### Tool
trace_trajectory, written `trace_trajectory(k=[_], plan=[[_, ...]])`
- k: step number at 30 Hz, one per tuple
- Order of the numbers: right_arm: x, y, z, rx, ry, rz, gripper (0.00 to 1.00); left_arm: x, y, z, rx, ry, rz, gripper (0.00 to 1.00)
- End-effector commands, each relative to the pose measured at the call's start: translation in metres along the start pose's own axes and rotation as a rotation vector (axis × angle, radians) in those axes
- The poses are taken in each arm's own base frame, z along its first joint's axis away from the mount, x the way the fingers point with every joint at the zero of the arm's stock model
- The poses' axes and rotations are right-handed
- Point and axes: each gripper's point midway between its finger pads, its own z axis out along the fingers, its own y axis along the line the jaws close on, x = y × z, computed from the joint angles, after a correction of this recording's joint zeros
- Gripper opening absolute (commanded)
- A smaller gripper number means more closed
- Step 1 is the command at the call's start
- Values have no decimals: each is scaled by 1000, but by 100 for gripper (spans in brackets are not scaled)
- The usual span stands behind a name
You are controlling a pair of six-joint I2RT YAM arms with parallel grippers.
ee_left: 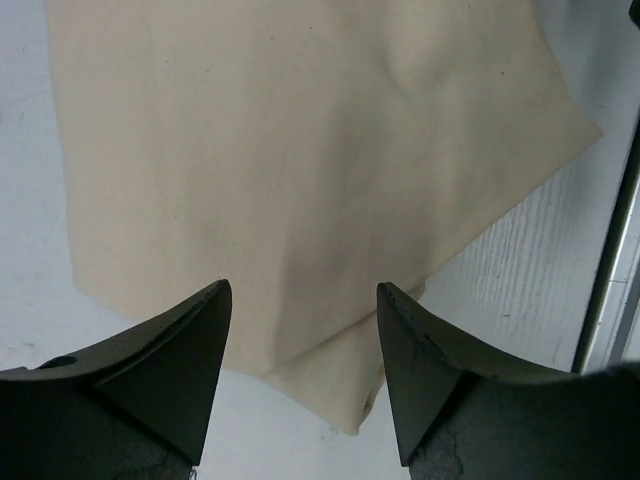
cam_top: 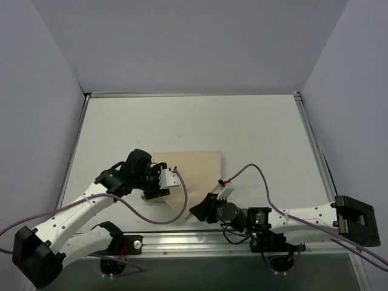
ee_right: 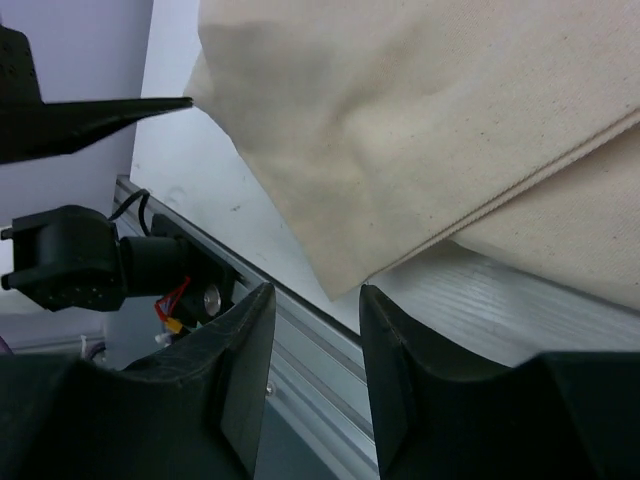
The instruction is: Prepare the surgical pack
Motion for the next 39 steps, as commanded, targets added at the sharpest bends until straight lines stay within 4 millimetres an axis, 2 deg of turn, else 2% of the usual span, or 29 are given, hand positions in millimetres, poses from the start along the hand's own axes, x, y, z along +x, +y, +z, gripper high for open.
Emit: trace_trajectory(k=[1,5,10,12,14,17,20,24,31,33,34,35,36,37,38,39], plan=[[-19,10,3,-3,-95,115,35,-8,8,12,-50,7,167,70],[-17,3,9,20,-110,138,34,-6,-8,18,-29,76,283,71],[-21,-5,14,43,-161,167,35,5,-35,7,115,142,344,71],[-23,-9,15,50,-180,179,35,4,-44,4,145,153,358,87],[-26,-10,16,52,-197,182,34,14,-48,7,157,186,374,88],[-26,-14,17,67,-201,169,34,29,-46,14,147,236,413,88],[-26,-17,18,76,-207,170,33,31,-39,22,102,240,433,87],[-27,-19,18,82,-211,163,33,29,-21,27,2,256,430,80],[-22,-24,23,103,-195,150,32,22,-23,33,3,221,390,74],[-21,-22,24,93,-189,158,31,19,-28,27,22,211,361,76],[-20,-20,24,83,-186,162,32,9,-30,22,36,179,350,79],[-21,-16,24,68,-185,168,32,12,-37,16,62,190,319,79],[-19,-13,24,66,-171,155,34,7,-39,12,69,171,300,79],[-23,-2,26,58,-170,152,36,2,-39,7,70,158,284,79],[-18,-12,26,110,-151,116,46,3,-42,4,75,161,251,79],[-18,-13,27,125,-147,104,51,3,-40,2,62,160,236,79]])
